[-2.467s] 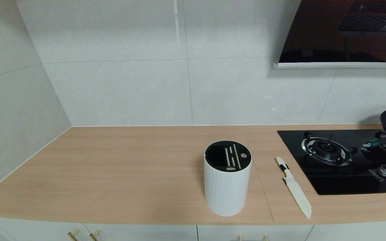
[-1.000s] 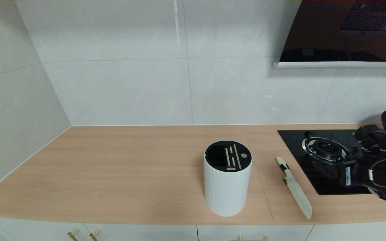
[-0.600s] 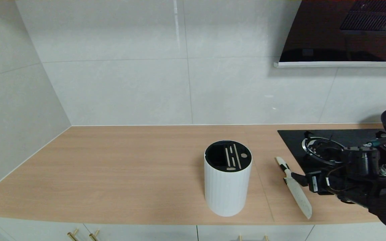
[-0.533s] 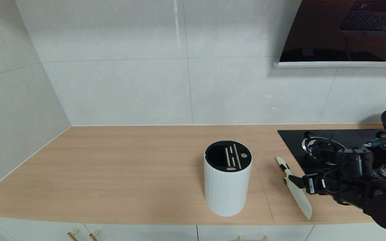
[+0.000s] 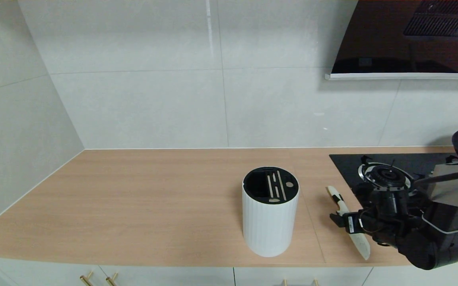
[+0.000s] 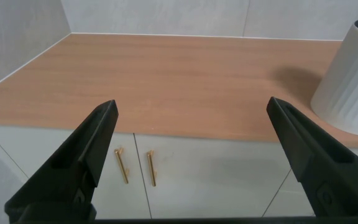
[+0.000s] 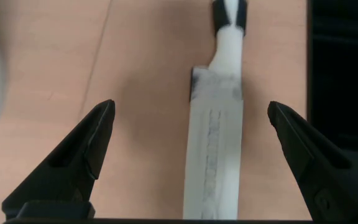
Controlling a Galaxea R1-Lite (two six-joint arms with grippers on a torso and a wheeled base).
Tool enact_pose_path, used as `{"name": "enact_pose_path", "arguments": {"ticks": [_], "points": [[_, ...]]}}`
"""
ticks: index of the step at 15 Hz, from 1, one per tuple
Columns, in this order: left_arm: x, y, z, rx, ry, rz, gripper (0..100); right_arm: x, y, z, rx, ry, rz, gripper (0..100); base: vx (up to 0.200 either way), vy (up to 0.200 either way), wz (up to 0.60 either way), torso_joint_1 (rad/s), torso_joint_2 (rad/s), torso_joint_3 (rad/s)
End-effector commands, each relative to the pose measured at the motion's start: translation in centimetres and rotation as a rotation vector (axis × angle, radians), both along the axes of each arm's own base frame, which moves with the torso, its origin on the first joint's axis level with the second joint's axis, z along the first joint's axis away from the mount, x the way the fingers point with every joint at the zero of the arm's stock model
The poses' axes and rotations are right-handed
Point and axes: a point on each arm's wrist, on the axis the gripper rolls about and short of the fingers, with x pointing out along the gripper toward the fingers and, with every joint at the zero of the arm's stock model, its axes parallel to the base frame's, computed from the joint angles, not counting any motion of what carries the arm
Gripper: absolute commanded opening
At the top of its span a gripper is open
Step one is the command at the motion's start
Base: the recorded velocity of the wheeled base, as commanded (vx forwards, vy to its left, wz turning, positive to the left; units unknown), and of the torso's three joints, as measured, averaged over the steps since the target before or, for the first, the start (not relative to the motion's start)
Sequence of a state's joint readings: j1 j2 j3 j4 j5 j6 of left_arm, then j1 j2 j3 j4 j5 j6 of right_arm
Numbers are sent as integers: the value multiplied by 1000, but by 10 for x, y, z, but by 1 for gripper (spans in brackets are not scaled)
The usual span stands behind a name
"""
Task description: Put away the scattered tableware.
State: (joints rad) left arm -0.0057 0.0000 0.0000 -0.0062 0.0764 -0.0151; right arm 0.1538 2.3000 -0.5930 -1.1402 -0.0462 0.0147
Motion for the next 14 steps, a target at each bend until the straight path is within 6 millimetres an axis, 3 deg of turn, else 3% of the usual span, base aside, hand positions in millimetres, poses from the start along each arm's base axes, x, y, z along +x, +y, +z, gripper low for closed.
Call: {"name": "enact_pose_path", "arguments": {"ticks": [1, 14], "points": [[0, 0, 0, 0, 0, 0, 100, 7, 0, -21, -11, 15, -16, 100, 0, 0, 0, 0, 0, 0], [0, 0, 0, 0, 0, 0, 100, 26, -11, -32, -1, -6, -94, 100, 0, 0, 0, 0, 0, 0]]}}
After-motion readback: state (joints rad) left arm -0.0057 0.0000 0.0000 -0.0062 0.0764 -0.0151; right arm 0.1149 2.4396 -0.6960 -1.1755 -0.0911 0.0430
